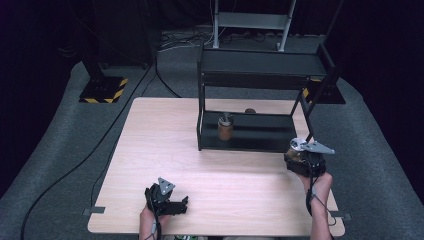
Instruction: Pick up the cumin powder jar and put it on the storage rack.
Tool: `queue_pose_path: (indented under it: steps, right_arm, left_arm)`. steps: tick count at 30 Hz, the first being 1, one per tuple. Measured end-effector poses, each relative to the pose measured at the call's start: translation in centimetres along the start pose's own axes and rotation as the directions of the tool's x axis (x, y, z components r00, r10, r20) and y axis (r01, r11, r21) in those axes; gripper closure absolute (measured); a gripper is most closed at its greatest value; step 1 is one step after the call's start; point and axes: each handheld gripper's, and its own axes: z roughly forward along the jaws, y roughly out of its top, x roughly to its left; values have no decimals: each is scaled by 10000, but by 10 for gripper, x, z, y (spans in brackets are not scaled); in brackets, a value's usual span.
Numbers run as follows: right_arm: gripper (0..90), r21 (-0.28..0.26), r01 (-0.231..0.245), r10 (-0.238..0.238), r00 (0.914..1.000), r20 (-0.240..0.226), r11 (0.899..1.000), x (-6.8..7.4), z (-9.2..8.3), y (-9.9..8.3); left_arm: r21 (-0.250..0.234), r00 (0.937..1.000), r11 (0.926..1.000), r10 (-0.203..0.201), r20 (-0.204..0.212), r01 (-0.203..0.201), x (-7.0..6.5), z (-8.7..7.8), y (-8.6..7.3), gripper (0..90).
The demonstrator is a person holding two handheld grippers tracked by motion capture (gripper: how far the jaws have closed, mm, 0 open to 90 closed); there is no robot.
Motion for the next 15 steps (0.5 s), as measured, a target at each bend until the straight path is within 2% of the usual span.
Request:
queue_pose_path:
  steps: [15]
  right_arm:
    - [296,174,160,-158,9998,-116,9997,-2,9,12]
  left_arm:
    - [-1,10000,10000,-4,2,4,0,0,0,7]
